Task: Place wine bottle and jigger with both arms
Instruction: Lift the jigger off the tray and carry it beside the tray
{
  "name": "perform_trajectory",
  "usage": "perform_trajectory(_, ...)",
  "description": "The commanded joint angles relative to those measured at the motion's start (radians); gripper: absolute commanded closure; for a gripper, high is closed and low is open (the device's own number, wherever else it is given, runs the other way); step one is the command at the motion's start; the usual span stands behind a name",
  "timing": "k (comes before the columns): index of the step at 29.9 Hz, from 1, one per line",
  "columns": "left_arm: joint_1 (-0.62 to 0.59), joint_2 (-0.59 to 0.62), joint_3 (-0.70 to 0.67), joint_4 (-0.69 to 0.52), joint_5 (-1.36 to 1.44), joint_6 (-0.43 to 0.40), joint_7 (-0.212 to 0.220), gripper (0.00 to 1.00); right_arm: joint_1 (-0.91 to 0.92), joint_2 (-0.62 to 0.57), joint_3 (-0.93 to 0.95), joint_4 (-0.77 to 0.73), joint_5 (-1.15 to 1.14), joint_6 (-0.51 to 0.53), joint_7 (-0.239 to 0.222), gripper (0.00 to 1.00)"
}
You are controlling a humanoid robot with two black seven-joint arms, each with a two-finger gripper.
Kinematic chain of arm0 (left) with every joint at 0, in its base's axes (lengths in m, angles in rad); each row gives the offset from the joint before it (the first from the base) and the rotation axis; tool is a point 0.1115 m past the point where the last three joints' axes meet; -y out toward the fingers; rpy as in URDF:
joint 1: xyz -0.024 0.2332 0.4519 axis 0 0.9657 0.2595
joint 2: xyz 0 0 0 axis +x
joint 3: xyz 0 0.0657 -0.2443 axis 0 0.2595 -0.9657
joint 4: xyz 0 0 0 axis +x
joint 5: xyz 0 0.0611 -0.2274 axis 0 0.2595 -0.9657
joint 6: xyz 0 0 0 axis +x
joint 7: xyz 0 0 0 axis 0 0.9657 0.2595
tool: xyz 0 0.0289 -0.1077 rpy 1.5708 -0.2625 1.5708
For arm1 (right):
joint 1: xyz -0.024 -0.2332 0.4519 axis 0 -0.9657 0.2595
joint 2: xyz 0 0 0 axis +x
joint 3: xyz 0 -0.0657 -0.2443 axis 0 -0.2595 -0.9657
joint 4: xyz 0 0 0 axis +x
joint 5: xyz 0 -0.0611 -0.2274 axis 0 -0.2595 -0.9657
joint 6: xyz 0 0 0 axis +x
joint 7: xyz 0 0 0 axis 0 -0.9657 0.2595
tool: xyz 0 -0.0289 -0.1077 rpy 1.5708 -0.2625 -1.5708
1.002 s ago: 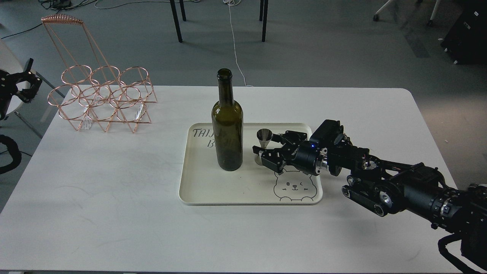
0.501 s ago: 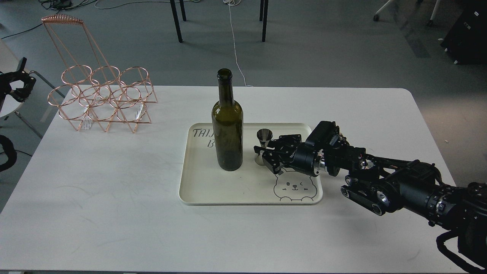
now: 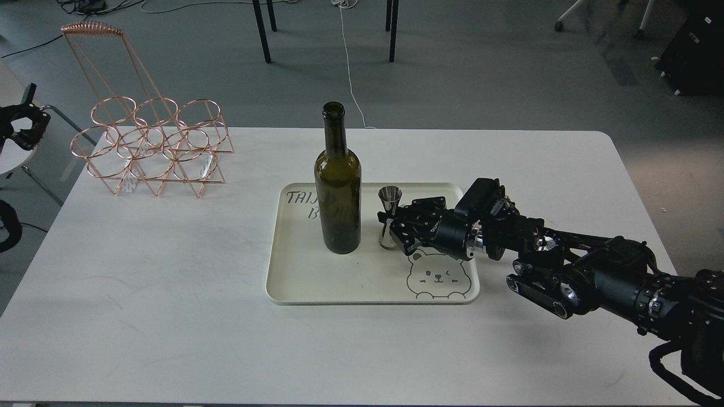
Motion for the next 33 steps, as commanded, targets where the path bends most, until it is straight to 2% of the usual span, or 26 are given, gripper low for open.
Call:
perform_trajectory(1,0.0,0.0,-0.006,0.0,0.0,0.0,0.0,0.02,0.001,-0.025,0.001,0.003,0.002,-0.05,0.0,0.9)
perform_trajectory(6,-0.002,0.009,-0.008,0.0,0.0,0.0,0.002,0.02,-0.005,-0.11,0.007,0.011,0.006,-0.136,0.0,0.9)
perform_trajectory(13,-0.019,0.012,-0.008,0.0,0.001,0.001,0.003,0.02,-0.033,-0.219,0.038,0.028,0.023,-0.139,0.0,0.91)
perform_trajectory(21,-0.032,0.014,-0.008,-0.003,0.003,0.003,0.005,0.02,-0.14,-0.335,0.228,0.025,0.032,-0.139,0.0,0.91)
perform_trajectory(33,-0.032,0.014,-0.008,-0.009,0.004,0.009,0.008,0.02,-0.268,-0.406,0.251,0.009,0.179,-0.139,0.0,0.9)
